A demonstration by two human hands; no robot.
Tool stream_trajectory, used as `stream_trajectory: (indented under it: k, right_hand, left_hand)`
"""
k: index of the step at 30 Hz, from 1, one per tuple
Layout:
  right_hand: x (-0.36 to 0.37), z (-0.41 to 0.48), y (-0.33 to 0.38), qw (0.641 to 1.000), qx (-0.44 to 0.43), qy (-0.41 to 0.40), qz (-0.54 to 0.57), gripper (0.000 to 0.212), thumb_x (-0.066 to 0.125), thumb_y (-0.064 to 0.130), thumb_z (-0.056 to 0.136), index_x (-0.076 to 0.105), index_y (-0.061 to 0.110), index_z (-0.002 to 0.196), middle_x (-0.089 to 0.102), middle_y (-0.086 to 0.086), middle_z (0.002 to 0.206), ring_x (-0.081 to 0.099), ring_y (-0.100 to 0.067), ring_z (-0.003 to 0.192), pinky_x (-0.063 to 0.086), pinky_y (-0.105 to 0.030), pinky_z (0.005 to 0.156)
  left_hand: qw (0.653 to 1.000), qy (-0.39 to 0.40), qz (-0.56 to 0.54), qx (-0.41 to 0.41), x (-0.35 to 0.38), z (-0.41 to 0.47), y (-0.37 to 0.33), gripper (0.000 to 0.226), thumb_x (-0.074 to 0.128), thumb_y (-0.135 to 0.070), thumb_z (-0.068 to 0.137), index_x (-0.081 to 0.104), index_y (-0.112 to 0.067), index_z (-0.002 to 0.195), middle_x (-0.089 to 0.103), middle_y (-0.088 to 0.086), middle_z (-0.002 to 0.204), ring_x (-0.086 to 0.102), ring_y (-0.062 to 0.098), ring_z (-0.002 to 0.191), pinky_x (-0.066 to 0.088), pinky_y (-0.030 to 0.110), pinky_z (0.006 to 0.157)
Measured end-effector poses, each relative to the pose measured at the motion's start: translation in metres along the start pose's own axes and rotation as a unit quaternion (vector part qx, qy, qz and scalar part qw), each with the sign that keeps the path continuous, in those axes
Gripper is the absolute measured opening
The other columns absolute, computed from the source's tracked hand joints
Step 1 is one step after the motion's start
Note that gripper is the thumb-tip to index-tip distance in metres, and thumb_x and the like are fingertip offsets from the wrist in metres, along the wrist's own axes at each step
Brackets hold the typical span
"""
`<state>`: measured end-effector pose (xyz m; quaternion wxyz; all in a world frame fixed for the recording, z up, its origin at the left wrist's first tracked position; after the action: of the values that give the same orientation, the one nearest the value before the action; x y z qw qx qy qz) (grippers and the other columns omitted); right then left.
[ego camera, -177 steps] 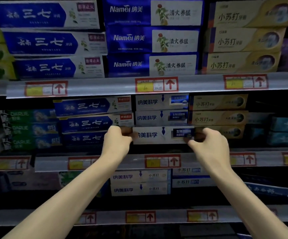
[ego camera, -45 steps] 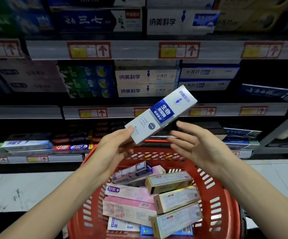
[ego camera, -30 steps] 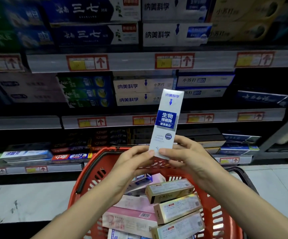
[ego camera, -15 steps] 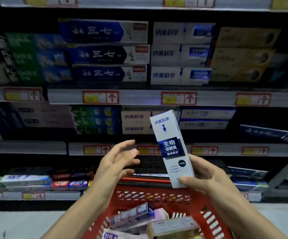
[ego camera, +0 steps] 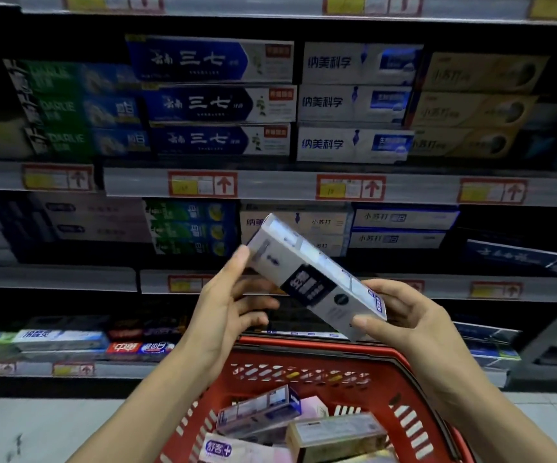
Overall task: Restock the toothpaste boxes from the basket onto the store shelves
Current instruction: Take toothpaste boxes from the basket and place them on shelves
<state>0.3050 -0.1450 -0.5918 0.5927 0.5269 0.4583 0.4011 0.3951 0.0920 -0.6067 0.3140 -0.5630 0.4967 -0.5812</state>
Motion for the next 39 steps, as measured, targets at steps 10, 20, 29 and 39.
stream_trajectory:
  k: [10, 20, 29, 39]
  right_hand:
    - [-0.003, -0.004, 0.012, 0.976, -0.118, -0.086, -0.164, 0.062, 0.079, -0.008, 0.080, 0.068, 0.047, 0.108, 0.070, 0.020, 0.115, 0.065, -0.007, 0.114, 0.058, -0.043, 0.096]
    - [0.007, 0.006, -0.024, 0.991, 0.082, -0.033, 0.100, 0.081, 0.091, 0.041, 0.071, 0.054, 0.033, 0.143, 0.074, -0.004, 0.123, 0.074, -0.020, 0.109, 0.060, -0.039, 0.090]
    - [0.007, 0.004, -0.025, 0.962, 0.096, -0.035, 0.252, 0.043, 0.072, 0.015, 0.087, 0.066, 0.007, 0.129, 0.076, -0.015, 0.118, 0.073, -0.027, 0.112, 0.061, -0.035, 0.095]
    - [-0.005, -0.001, 0.000, 0.994, -0.022, -0.095, -0.050, 0.041, 0.090, 0.010, 0.074, 0.072, 0.029, 0.105, 0.077, 0.014, 0.099, 0.073, -0.008, 0.092, 0.062, -0.031, 0.081]
  left_hand:
    - [0.997, -0.008, -0.009, -0.080, -0.004, -0.007, 0.016, 0.047, 0.070, -0.044, 0.085, 0.073, -0.006, 0.113, 0.078, 0.020, 0.105, 0.075, 0.028, 0.086, 0.059, 0.031, 0.058]
    - [0.997, 0.079, -0.020, 0.016, -0.003, -0.002, 0.008, 0.048, 0.072, -0.009, 0.075, 0.070, -0.014, 0.123, 0.072, 0.019, 0.120, 0.072, 0.026, 0.104, 0.060, 0.026, 0.080]
    - [0.994, 0.096, -0.050, 0.031, -0.005, -0.005, 0.004, 0.070, 0.081, -0.015, 0.065, 0.065, -0.013, 0.133, 0.069, 0.016, 0.130, 0.068, 0.028, 0.109, 0.059, 0.029, 0.079]
    - [0.938, 0.044, 0.306, 0.156, 0.001, -0.009, -0.001, 0.035, 0.084, -0.045, 0.083, 0.073, -0.038, 0.116, 0.074, -0.011, 0.112, 0.069, 0.007, 0.108, 0.052, 0.028, 0.095]
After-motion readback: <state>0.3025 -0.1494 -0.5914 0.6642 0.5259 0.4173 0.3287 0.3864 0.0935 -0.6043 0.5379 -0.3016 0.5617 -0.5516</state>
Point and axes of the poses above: each hand's wrist, its own z-axis towards the middle knuckle, its own x-axis out of the palm, y = z × x, the point moved 9 cm from there along z, towards the middle knuckle
